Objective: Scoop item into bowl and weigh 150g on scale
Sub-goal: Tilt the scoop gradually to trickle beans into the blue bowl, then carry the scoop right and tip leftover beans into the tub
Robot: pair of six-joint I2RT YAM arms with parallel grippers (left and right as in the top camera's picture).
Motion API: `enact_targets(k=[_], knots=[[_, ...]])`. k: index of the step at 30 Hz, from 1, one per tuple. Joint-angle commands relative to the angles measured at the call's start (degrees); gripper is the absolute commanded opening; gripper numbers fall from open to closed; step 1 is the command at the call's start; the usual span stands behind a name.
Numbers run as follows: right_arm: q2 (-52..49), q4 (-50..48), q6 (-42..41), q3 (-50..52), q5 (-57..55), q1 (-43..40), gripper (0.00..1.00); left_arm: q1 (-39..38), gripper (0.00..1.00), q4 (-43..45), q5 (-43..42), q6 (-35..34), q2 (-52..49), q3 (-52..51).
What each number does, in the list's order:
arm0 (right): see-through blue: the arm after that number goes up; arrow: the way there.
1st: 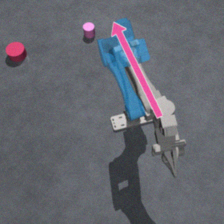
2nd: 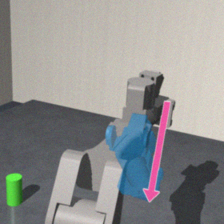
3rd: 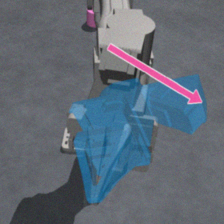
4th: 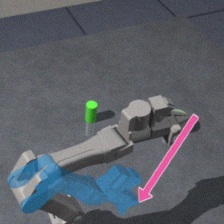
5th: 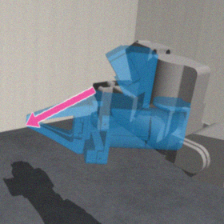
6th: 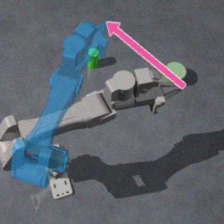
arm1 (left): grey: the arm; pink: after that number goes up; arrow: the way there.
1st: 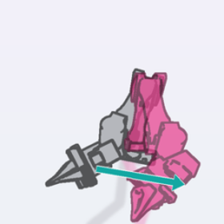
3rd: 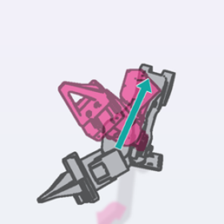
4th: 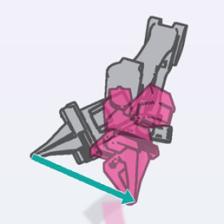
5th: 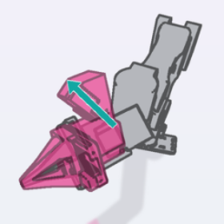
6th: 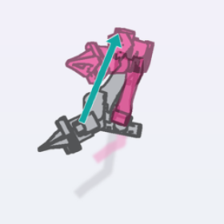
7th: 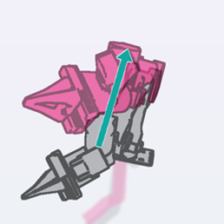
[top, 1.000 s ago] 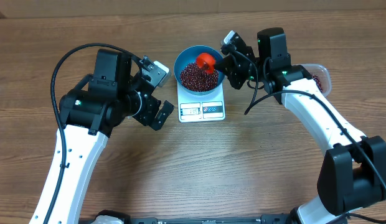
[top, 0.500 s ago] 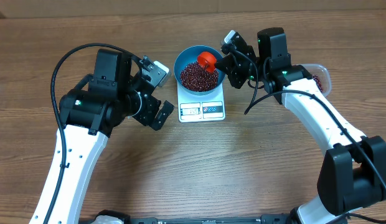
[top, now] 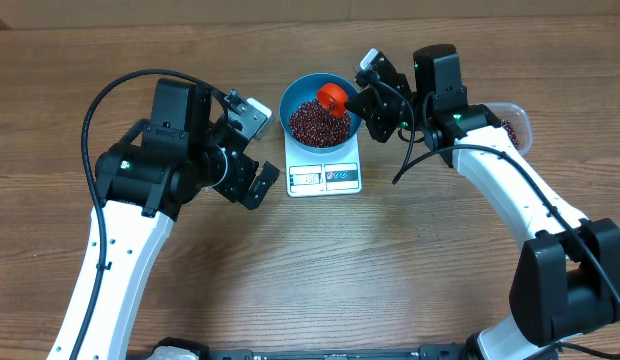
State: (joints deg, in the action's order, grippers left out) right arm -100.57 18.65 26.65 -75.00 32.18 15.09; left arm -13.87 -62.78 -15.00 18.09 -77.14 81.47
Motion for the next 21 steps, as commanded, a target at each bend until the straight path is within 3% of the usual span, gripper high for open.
enact_targets(k=[1,21], knots=[[1.7,-0.3,0.2,-1.9,0.5,-0.1,0.04,0.0,1.0,0.0,-1.1,-0.5,-0.1,1.2],[1.7,-0.6,-3.8,-1.9,0.5,-0.1,0.03,0.0,1.0,0.0,-1.1,-0.5,-0.1,1.2]])
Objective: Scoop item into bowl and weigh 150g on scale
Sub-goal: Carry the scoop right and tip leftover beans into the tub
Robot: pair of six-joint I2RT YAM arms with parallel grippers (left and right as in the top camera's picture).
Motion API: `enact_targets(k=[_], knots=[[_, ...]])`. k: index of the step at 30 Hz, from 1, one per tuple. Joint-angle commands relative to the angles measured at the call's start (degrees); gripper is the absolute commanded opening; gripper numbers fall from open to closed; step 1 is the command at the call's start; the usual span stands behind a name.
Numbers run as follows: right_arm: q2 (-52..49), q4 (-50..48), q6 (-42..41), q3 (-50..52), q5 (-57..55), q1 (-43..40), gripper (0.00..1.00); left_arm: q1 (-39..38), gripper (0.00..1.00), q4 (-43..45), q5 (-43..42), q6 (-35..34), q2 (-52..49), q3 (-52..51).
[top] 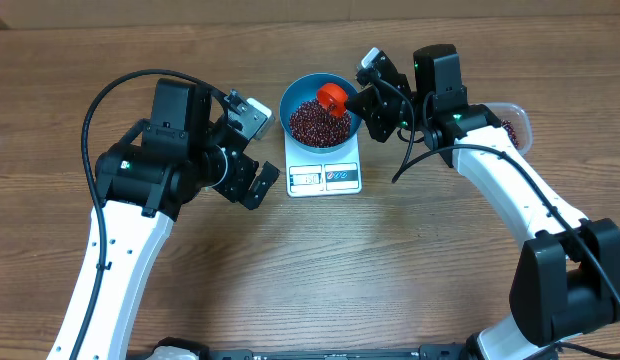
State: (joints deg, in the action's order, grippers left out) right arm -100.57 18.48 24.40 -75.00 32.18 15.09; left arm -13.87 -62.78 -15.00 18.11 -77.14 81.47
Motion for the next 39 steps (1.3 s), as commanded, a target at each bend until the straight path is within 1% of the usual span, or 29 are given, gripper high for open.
enact_targets(k=[1,5,14,18,24,28,32,39], knots=[[1.7,-0.4,-2.2,-1.9,0.5,-0.2,0.04,0.0,1.0,0.0,-1.1,-0.5,-0.1,1.2],[1.7,-0.4,-2.5,-1.9,1.0,-0.5,0.04,0.0,1.0,0.0,-1.1,-0.5,-0.1,1.2],[1.7,-1.9,-8.3,-1.9,1.6,-3.0,0.04,0.0,1.0,0.0,-1.1,-0.5,-0.1,1.2],[1.7,-2.1,-8.9,-1.9,2.6,-4.5,0.04,0.0,1.0,0.0,-1.1,-0.5,-0.1,1.2],[1.7,-2.8,-12.7,-1.9,3.4,-7.4,0.04,0.0,1.0,0.0,-1.1,-0.5,-0.1,1.2],[1.7,-2.8,-12.9,-1.9,6.8,-10.1,0.04,0.0,1.0,0.0,-1.1,-0.5,-0.1,1.2],[1.7,-2.5,-16.2,-1.9,7.2,-13.6,0.04,0.0,1.0,0.0,-1.1,-0.5,-0.1,1.2],[2.3,-0.1,-16.7,-1.9,10.3,-21.9,0.04,0.0,1.0,0.0,-1.1,-0.5,-0.1,1.2]])
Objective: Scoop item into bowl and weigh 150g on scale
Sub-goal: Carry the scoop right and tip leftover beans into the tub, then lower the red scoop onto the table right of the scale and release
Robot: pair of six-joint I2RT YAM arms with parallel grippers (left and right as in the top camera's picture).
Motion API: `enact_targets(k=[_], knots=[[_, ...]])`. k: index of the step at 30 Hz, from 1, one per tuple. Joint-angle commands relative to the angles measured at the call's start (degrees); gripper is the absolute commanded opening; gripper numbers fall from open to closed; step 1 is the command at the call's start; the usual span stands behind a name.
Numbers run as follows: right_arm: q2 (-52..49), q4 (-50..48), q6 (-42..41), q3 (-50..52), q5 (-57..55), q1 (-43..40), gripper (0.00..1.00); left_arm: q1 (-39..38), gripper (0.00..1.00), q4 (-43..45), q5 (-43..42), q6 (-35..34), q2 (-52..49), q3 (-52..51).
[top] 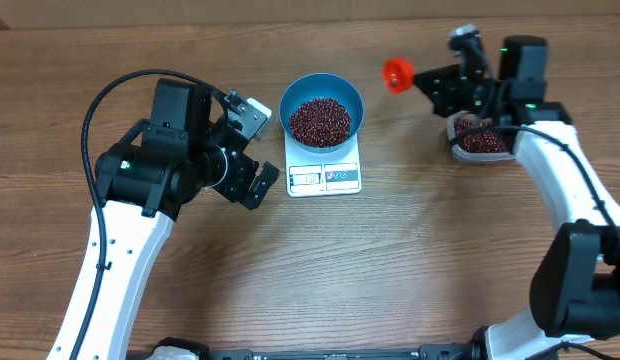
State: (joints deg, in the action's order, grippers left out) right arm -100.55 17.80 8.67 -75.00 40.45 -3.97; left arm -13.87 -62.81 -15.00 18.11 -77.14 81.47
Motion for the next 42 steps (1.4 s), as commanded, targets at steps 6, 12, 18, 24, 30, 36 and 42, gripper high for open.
enact_targets(k=[6,12,18,24,30,36,42], knots=[[4.9,5.3,-0.7,-1.9,2.1,-10.7,0.04,0.0,1.0,0.0,-1.1,-0.5,-0.1,1.2],[7.5,11.5,4.5,-1.9,-3.9,-16.0,0.04,0.0,1.0,0.0,-1.1,-0.5,-0.1,1.2],[9.2,17.5,5.5,-1.9,-20.1,-15.2,0.04,0.0,1.0,0.0,-1.1,-0.5,-0.1,1.2],[9.3,22.2,8.6,-1.9,-33.9,-11.3,0.04,0.0,1.0,0.0,-1.1,-0.5,-0.1,1.2],[9.3,21.9,8.5,-1.9,-48.0,-4.2,0.04,0.0,1.0,0.0,-1.1,-0.5,-0.1,1.2],[12.2,21.5,4.8,-2.3,-58.6,-0.4,0.04,0.0,1.0,0.0,-1.1,-0.5,-0.1,1.2],[21.7,21.9,1.0,-2.8,-59.1,-0.3,0.03,0.0,1.0,0.0,-1.1,-0.5,-0.1,1.2]])
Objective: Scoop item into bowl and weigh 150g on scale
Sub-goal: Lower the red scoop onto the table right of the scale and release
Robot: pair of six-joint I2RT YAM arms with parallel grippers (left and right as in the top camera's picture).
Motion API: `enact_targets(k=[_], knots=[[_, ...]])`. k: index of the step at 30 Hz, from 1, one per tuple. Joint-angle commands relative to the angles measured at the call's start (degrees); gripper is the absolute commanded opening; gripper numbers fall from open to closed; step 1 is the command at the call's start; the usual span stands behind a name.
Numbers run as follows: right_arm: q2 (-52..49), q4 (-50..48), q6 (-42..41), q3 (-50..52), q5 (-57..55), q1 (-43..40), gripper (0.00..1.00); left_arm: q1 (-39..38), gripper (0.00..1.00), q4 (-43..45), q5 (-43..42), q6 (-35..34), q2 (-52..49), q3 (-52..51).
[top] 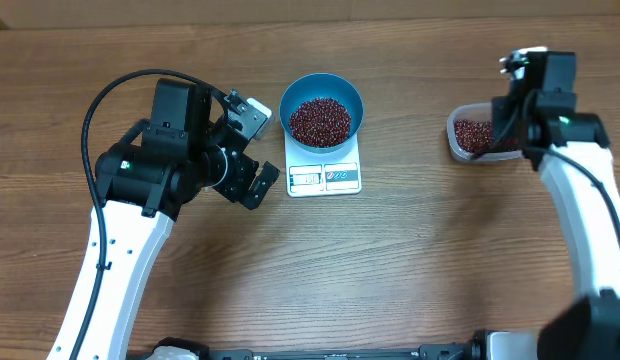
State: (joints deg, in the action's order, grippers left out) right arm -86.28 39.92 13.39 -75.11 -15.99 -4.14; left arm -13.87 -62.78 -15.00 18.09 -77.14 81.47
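A blue bowl (321, 92) heaped with dark red beans (321, 120) stands on a small white scale (324, 172) at the middle back. At the right a clear tub (460, 140) holds more red beans. My right gripper (507, 118) points down at the tub's right side, its fingers hidden under the wrist. The red scoop is not visible. Left of the scale my left gripper (253, 184) hangs open and holds nothing.
Wooden table (390, 270) all round. A black cable loops over the left arm (120, 250). The right arm (590, 220) runs along the right edge.
My right gripper has gone from left of the tub, holding the red scoop up in the air, to over the tub's right side. The scoop no longer shows. Left arm unchanged.
At the two oldest moments my right gripper held the red scoop over the bean-filled bowl on the scale. Then it was away to the right, scoop held in the air beside the tub. Now it is at the tub, scoop out of sight. The left arm never moved.
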Motion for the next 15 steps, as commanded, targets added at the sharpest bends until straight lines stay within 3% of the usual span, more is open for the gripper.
enact_targets(k=[1,10,15], knots=[[9.0,0.2,-5.3,-2.7,-1.0,-0.1,0.04,0.0,1.0,0.0,-1.1,-0.5,-0.1,1.2],[14.6,16.3,-27.1,-2.2,26.9,-0.1,0.04,0.0,1.0,0.0,-1.1,-0.5,-0.1,1.2],[14.6,23.7,-27.3,0.8,32.6,-1.4,0.04,0.0,1.0,0.0,-1.1,-0.5,-0.1,1.2]])
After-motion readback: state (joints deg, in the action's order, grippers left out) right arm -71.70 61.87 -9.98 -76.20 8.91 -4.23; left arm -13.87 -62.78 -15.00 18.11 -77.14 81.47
